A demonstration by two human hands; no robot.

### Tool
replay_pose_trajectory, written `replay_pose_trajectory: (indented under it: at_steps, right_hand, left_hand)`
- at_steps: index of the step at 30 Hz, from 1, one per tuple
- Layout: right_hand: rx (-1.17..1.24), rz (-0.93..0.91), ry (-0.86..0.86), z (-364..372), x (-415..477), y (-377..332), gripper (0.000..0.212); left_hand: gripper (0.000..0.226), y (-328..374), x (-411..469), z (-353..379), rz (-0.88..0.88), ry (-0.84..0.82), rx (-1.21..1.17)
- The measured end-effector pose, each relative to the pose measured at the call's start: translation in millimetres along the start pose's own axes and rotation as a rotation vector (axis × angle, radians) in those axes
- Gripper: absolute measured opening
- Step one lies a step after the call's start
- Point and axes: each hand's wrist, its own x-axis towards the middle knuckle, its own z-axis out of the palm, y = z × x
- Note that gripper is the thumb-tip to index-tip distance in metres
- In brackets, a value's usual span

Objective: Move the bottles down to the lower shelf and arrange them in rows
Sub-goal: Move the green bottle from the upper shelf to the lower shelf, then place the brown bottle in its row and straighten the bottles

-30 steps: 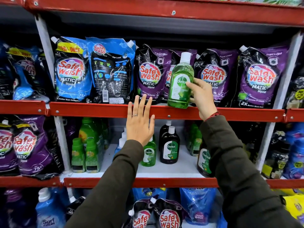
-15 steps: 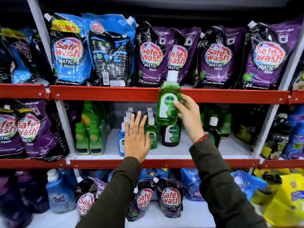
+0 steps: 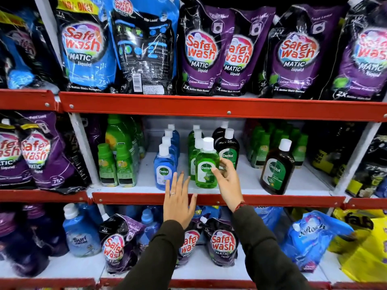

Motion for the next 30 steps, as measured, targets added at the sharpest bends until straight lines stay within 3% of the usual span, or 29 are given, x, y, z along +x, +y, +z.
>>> replay_pose_trajectory:
  at_steps: [4,10,19,30]
  right_hand:
    - [-0.032,0.040,0.005,8.5,3.8,22.8,0.029]
    - [0.005,0.107,0.000,21.4,10.1,41.8,0.035]
    - [0.030,0.108,-0.015,26.1,19.8,46.4,0.028]
    - [-0.034,0.060,-0.048,15.9,16.3,50.8,0.041]
  left_hand:
    - [0.069,-4.5,-12.4,10.4,0.014,-0.039,0.015]
    - [0.058,-9.7,-13.9,13.0,0.037,-0.005,-0.007]
    - [0.059,-9.4,-13.4,17.9,0.029,0.024,-0.009]
    - [0.061,-4.5,-14.9,12.1,0.005,-0.017,0.008]
